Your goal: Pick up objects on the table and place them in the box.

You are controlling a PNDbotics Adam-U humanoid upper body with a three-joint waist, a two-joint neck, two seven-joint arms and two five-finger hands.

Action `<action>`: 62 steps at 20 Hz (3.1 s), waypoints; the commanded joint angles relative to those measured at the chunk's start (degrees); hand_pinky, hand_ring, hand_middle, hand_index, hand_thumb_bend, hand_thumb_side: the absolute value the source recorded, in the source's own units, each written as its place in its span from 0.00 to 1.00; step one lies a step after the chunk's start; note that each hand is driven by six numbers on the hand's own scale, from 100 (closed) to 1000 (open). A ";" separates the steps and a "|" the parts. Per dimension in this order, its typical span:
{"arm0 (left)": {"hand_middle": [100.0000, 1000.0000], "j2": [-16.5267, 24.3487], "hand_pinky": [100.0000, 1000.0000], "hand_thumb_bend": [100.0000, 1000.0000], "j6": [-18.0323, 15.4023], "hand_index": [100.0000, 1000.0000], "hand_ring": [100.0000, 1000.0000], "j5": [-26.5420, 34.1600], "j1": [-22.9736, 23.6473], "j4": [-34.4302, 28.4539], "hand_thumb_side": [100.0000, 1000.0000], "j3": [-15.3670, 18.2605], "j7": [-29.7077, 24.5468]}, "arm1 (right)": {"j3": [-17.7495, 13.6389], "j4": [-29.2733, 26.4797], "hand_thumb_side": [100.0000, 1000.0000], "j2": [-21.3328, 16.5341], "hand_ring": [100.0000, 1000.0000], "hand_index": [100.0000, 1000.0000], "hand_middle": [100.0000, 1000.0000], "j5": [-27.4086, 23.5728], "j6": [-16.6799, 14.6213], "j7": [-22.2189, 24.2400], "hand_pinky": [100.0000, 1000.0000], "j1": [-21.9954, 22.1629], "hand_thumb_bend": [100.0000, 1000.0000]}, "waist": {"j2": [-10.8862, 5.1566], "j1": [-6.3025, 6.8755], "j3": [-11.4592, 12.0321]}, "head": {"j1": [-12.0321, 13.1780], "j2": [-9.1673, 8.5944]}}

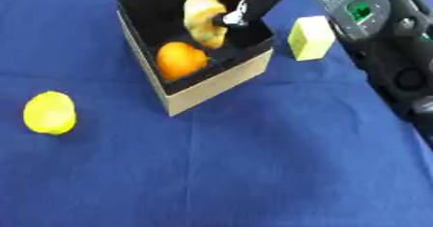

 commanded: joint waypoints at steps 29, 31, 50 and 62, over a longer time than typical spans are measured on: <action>0.61 1.59 0.72 0.19 -0.28 0.81 0.69 -0.61 0.45 -1.06 0.61 0.75 0.35 | -9.13 -11.87 0.11 -19.74 0.87 0.85 0.79 -3.13 0.47 -3.39 0.86 19.26 0.48 | -1.87 1.09 -1.77 | 1.64 -0.33; 0.61 1.56 0.72 0.18 -0.29 0.81 0.69 -0.68 0.43 -1.06 0.62 0.72 0.33 | -9.66 -10.74 0.09 -19.72 0.87 0.85 0.79 -2.38 0.35 -4.14 0.86 19.19 0.49 | -1.56 0.97 -1.47 | 1.57 -0.67; 0.61 1.36 0.72 0.17 -0.68 0.81 0.69 -1.38 -0.48 -1.06 0.63 0.25 -0.16 | -13.32 -1.12 0.06 -18.92 0.88 0.85 0.81 4.38 -1.31 -8.22 0.86 19.78 0.49 | 2.25 0.22 2.70 | -0.28 -4.07; 0.61 1.05 0.72 0.17 -0.88 0.81 0.69 -1.77 -0.68 -1.06 0.63 0.03 -0.37 | -15.34 3.51 0.04 -19.07 0.89 0.86 0.82 11.08 -1.22 -8.63 0.88 19.51 0.47 | 4.26 0.16 3.94 | -1.03 -5.63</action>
